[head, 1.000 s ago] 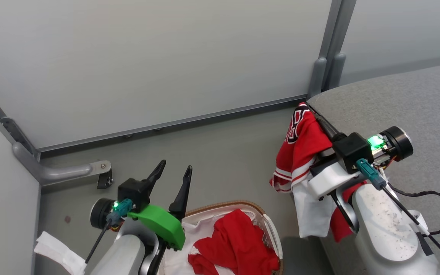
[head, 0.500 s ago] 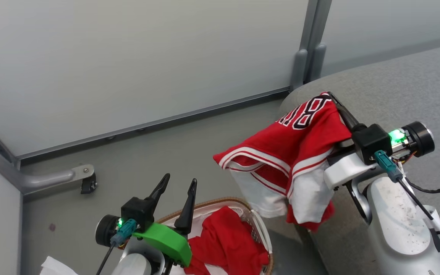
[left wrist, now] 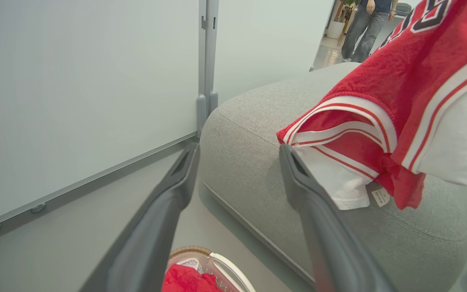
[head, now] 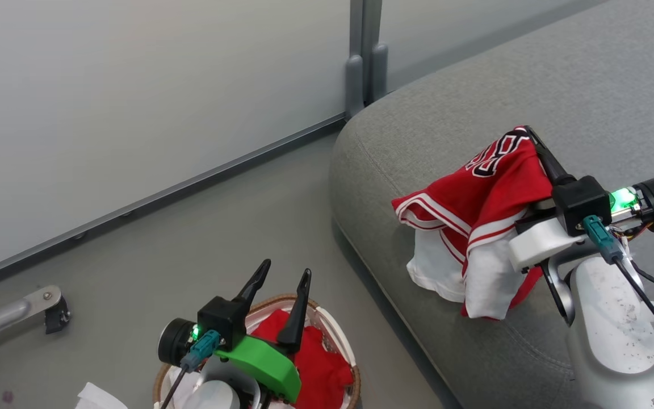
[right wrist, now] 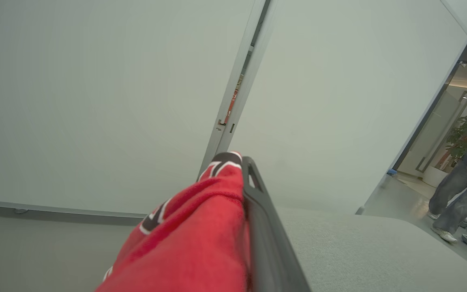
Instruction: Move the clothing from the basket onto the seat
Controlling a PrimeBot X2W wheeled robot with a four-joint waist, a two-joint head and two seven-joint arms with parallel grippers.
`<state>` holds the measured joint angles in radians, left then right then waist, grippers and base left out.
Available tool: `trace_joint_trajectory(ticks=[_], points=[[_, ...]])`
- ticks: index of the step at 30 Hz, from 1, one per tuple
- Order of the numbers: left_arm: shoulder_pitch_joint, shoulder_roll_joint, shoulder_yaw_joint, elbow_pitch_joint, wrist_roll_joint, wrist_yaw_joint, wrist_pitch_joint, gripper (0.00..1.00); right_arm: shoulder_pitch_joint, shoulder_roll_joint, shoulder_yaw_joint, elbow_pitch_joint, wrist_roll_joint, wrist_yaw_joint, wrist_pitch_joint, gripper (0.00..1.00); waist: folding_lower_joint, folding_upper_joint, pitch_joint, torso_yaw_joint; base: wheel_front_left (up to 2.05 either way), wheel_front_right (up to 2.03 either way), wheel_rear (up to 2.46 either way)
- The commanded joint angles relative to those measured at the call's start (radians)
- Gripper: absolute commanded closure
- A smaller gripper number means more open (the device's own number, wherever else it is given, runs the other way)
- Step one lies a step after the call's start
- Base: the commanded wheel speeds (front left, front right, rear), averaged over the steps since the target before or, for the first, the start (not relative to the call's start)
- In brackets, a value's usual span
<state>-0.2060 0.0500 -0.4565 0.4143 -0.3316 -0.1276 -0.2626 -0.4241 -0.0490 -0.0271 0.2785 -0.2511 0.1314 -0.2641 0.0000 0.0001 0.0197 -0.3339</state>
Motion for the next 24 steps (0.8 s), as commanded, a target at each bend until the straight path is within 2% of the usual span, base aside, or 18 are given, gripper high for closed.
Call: trace_joint_trajectory(ticks=[1, 5, 10, 18, 24], points=[[-0.001, 0.002, -0.005, -0.004, 0.006, -0.004, -0.003, 0.0, 0.004, -0.003, -0.008, -0.006, -0.01, -0.001, -0.001, 1.0, 0.0, -0.0001, 0.03, -0.081, 0.0, 0.0, 0.0], [-0.017, 0.003, -0.035, -0.01, -0.008, -0.004, -0.003, 0.0, 0.007, -0.003, -0.027, -0.006, -0.015, -0.001, -0.001, 1.0, 0.0, -0.0001, 0.053, -0.109, 0.0, 0.0, 0.0], [-0.035, 0.003, -0.06, -0.011, 0.002, -0.004, -0.003, 0.0, -0.006, -0.005, -0.041, -0.005, -0.013, -0.001, -0.001, 1.0, 0.0, -0.0001, 0.089, -0.102, 0.0, 0.0, 0.0], [-0.102, 0.015, -0.101, -0.013, 0.028, -0.004, -0.003, 0.0, -0.142, -0.061, -0.087, 0.014, 0.003, -0.001, -0.001, 1.0, 0.0, -0.0001, 0.218, -0.021, 0.0, 0.0, 0.0], [-0.18, 0.042, -0.114, -0.035, 0.05, -0.004, -0.003, 0.0, -0.36, -0.127, -0.159, 0.046, 0.005, -0.001, -0.001, 1.0, 0.0, -0.0001, 0.358, 0.048, 0.0, 0.0, 0.0]])
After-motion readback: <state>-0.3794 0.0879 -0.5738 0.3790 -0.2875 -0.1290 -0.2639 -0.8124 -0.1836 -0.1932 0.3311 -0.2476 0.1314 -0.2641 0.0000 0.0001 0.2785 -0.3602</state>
